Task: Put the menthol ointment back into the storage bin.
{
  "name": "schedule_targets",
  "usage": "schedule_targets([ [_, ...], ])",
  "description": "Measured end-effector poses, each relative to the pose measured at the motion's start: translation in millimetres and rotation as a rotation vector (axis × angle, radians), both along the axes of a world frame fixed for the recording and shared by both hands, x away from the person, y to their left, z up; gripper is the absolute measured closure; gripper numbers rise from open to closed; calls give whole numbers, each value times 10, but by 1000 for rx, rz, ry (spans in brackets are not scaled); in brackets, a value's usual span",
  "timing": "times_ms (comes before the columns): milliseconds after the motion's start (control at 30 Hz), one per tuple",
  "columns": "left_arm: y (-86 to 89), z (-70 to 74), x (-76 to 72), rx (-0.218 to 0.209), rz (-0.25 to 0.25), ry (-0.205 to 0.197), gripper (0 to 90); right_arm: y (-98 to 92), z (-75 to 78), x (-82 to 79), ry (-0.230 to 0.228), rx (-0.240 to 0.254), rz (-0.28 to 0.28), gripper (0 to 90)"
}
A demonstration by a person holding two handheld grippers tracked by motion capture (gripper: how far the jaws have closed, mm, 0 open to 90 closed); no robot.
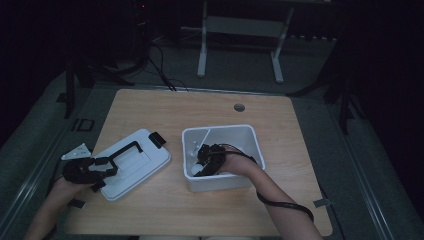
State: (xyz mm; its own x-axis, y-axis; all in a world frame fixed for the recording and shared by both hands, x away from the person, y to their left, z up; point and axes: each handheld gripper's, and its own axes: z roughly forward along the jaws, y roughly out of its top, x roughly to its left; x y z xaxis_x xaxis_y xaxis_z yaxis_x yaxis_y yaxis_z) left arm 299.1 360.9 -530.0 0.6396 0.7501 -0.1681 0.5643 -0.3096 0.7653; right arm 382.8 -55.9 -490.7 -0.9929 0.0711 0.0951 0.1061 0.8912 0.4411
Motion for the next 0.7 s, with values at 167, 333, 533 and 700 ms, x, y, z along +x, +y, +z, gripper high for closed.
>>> schedule_targets([
  [167,24,25,-6,1,6,-4,329,-21,20,18,20,-19,-27,441],
  [333,45,52,-6,2,15,-10,328,-112,128,30,0,10,-45,374],
  [533,36,49,14,4,26,-7,328,-260,256,55,-11,53,-87,317],
  [700,2,66,44,13,23,-10,329,-440,425,51,-42,126,-138,278],
])
